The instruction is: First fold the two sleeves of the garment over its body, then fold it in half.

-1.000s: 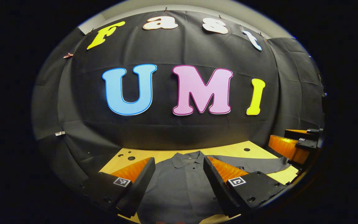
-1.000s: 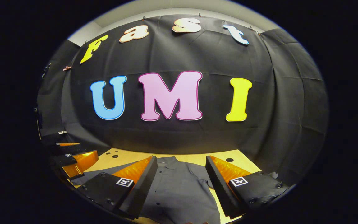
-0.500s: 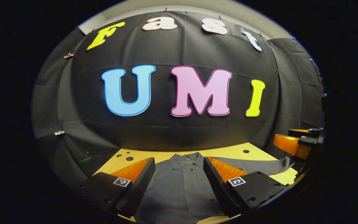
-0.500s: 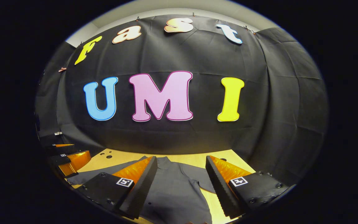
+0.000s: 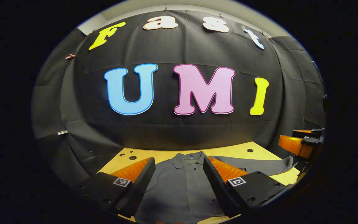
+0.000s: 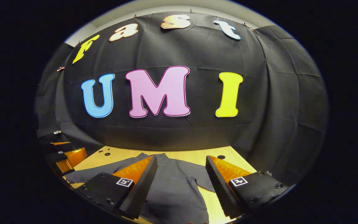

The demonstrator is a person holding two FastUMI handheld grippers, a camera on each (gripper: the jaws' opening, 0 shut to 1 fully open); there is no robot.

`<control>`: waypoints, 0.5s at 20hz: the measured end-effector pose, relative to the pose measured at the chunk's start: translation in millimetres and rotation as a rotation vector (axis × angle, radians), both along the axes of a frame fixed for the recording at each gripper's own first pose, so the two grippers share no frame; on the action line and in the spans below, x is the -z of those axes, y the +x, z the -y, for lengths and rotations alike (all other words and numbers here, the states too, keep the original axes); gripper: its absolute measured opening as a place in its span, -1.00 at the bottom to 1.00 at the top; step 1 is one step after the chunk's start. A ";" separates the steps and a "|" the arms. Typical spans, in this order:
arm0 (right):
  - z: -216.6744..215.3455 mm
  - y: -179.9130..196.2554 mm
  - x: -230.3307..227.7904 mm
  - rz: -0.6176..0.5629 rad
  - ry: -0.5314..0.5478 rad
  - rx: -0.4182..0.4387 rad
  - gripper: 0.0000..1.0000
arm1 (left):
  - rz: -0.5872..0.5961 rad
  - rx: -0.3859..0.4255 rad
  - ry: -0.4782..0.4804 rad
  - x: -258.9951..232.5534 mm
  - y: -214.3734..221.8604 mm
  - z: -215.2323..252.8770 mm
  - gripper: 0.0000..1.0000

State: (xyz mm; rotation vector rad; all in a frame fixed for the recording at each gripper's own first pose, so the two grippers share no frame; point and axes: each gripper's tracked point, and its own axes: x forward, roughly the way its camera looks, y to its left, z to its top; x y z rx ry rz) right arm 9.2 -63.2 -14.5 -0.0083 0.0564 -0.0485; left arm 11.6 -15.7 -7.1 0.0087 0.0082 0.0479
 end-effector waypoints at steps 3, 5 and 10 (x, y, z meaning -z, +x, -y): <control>9.8 3.9 4.5 -0.020 0.017 0.010 0.93 | -0.013 -0.003 0.000 4.7 2.8 2.4 0.96; 24.3 7.0 9.1 -0.042 0.048 0.038 0.94 | -0.024 -0.006 0.001 8.0 5.4 4.6 0.96; 89.3 12.0 25.8 -0.098 0.101 0.172 0.94 | -0.048 -0.024 -0.003 15.3 11.9 8.1 0.96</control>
